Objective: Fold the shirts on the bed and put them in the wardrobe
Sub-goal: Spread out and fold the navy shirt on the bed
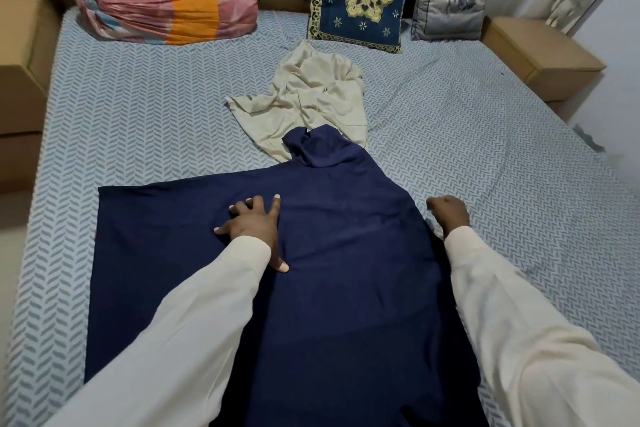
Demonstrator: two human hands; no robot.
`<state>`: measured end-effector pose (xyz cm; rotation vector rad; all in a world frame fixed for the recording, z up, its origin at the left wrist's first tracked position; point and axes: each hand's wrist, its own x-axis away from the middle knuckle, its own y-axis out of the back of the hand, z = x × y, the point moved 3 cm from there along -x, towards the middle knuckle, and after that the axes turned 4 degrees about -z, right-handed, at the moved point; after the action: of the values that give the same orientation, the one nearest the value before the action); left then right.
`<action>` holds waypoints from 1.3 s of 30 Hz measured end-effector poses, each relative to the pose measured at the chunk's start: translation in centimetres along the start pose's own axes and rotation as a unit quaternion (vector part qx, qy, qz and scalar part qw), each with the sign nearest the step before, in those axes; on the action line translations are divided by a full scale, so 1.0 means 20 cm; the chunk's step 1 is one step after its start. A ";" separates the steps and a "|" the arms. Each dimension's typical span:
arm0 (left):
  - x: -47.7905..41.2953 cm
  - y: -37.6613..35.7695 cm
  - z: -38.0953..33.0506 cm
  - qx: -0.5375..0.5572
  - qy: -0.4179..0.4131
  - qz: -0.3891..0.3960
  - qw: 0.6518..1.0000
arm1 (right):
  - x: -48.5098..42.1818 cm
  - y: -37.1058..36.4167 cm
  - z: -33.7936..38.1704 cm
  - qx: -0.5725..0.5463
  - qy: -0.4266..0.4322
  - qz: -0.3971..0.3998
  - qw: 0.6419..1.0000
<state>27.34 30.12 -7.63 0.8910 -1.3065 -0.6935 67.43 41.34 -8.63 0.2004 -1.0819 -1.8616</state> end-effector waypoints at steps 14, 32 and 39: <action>-0.05 0.00 0.00 -0.007 0.000 -0.018 1.000 | 0.05 -0.28 0.40 0.146 0.097 -0.007 0.985; 0.35 -0.27 -0.05 -0.035 -0.131 -0.228 0.964 | 0.72 0.14 -0.54 0.144 0.068 -0.057 0.986; 0.68 -0.50 -0.26 0.025 -0.266 -0.195 0.944 | 0.73 0.25 -0.68 -0.058 0.003 -0.030 0.998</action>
<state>35.00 14.37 -9.58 1.0611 -1.6420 -1.2821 69.90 20.93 -8.71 0.1727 -0.9689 -1.9711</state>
